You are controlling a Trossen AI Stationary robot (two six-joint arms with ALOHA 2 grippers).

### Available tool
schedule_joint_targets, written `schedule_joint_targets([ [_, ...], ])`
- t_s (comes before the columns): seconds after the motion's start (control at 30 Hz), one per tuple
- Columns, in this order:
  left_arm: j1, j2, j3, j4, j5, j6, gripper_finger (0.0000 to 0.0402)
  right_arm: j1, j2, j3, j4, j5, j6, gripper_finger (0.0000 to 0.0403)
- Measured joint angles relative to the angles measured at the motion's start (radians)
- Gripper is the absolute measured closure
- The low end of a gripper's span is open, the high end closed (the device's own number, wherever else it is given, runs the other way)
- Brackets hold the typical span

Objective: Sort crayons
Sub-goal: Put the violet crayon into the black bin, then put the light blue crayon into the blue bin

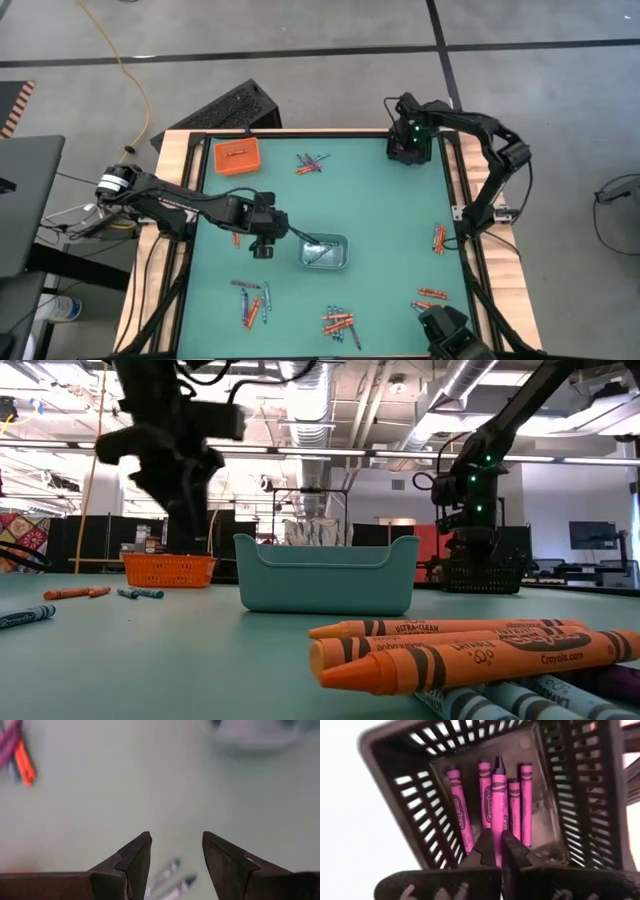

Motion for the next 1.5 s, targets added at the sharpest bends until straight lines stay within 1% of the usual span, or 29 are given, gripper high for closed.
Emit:
schedule_joint_targets([
  [0.13,0.0,0.0,0.0,-0.117,-0.005,-0.096,0.0232,0.0,0.028,0.0,0.001,0.0,0.013,0.0376],
  [0.3,0.0,0.0,0.0,-0.261,-0.003,-0.151,0.0232,0.003,0.031,0.0,0.003,-0.004,0.024,0.0352],
  [0.37,0.0,0.0,0.0,-0.302,0.018,-0.167,0.0232,0.006,0.026,0.0,0.003,-0.013,0.032,0.0346],
  [0.5,0.0,0.0,0.0,-0.351,0.091,-0.206,0.0233,0.007,0.008,0.0,0.0,-0.018,0.035,0.0339],
  [0.57,0.0,0.0,0.0,-0.361,0.097,-0.205,0.0233,0.007,-0.004,0.0,0.0,-0.019,0.035,0.0335],
  [0.73,0.027,0.0,0.0,-0.341,0.041,-0.11,0.0233,0.008,-0.04,0.0,0.001,-0.078,0.036,0.0318],
  [0.87,0.098,0.0,0.0,-0.275,0.046,-0.014,0.0233,0.015,-0.071,0.0,-0.008,-0.119,0.057,0.0294],
  [1.03,0.18,0.017,0.0,-0.238,0.077,0.127,0.0233,0.054,-0.114,0.0,-0.039,-0.13,0.062,0.0262],
  [1.23,0.208,0.149,0.0,-0.243,0.082,0.278,0.0233,0.119,-0.168,0.0,-0.048,-0.129,0.078,0.0243],
  [1.37,0.201,0.239,0.005,-0.24,0.078,0.307,0.0233,0.158,-0.204,0.0,-0.047,-0.129,0.08,0.0244],
  [1.5,0.2,0.294,0.008,-0.218,0.08,0.322,0.024,0.186,-0.237,0.0,-0.04,-0.128,0.08,0.0247],
])
